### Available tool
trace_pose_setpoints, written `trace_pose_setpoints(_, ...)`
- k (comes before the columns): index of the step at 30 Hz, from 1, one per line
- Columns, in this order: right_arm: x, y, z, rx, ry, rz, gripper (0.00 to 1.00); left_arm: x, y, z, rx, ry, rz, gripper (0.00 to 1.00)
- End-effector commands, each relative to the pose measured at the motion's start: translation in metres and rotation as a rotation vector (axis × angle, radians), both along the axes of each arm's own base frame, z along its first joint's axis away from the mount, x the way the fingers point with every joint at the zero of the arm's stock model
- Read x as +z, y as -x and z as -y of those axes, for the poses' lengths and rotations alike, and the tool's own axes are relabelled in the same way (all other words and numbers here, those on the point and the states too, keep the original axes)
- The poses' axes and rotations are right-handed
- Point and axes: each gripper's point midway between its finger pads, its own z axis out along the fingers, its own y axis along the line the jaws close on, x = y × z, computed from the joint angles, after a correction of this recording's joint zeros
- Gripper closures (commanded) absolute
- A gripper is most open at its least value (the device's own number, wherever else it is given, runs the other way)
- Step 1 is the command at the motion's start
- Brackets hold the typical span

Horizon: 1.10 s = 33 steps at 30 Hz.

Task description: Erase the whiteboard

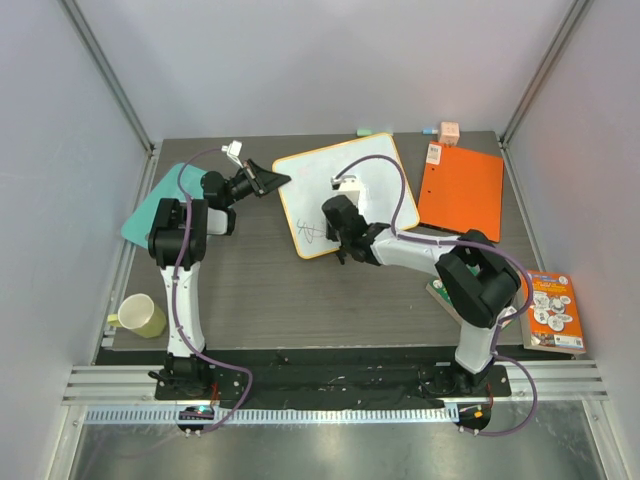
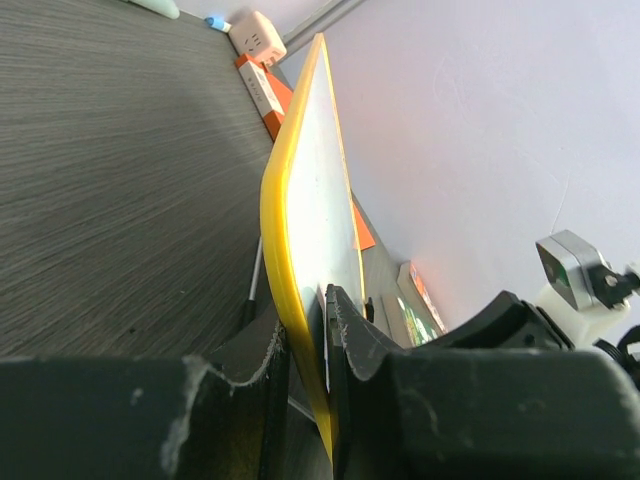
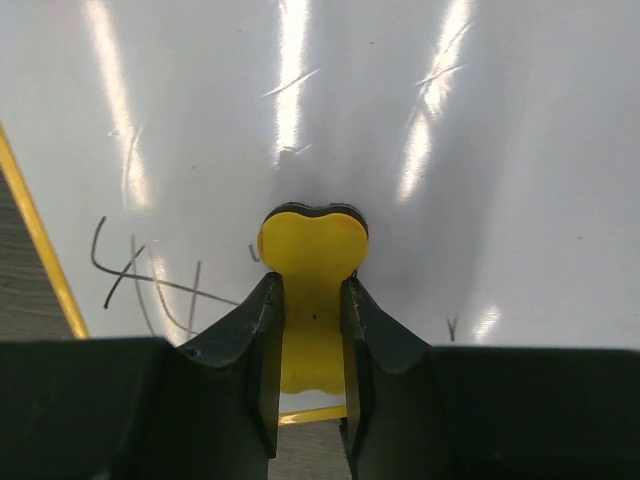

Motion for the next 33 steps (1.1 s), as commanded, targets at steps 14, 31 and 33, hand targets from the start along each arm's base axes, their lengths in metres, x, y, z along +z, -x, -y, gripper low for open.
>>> trace_pose_setpoints(14,-0.079,0.07,-0.102,0.282,-0.028,-0.305,0.99,0.034,0.023,0.024,-0.104,-0.029,0.31,1.0)
trace_pose_setpoints(31,-0.037,0.025,-0.019,-0.014,0.206,-0.131,0.99,0.037,0.024,0.023,-0.106,-0.025,0.317,1.0)
trace_pose_setpoints(33,-0.037,0.022,-0.004,-0.044,0.222,-0.13,0.99,0.035,0.024,0.024,-0.106,-0.024,0.316,1.0)
